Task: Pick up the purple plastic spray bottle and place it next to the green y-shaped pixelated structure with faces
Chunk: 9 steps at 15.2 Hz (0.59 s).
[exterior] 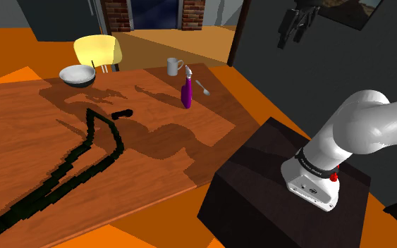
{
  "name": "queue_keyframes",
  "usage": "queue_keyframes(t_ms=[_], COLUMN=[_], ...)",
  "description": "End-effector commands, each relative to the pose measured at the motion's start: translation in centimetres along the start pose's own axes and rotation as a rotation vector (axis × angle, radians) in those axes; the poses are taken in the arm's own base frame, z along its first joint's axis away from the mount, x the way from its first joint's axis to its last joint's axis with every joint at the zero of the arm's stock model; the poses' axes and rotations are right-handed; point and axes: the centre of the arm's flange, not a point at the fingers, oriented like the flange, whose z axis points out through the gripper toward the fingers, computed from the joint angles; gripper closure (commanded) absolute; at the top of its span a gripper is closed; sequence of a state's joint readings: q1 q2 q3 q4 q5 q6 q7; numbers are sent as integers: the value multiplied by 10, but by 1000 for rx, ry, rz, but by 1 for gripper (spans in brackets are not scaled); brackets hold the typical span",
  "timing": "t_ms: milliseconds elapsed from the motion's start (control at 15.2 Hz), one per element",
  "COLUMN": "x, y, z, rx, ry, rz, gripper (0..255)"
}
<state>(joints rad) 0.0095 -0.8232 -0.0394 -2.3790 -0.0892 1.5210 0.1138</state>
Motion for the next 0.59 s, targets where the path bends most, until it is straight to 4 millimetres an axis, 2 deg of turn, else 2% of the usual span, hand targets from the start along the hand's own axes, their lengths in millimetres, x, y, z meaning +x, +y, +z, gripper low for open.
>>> queue_keyframes(t_ms=[0, 528], x=[0, 92], y=[0, -21], z=[0, 52], rx=[0, 3], ry=[0, -14], rz=[0, 17], gripper=[0, 0])
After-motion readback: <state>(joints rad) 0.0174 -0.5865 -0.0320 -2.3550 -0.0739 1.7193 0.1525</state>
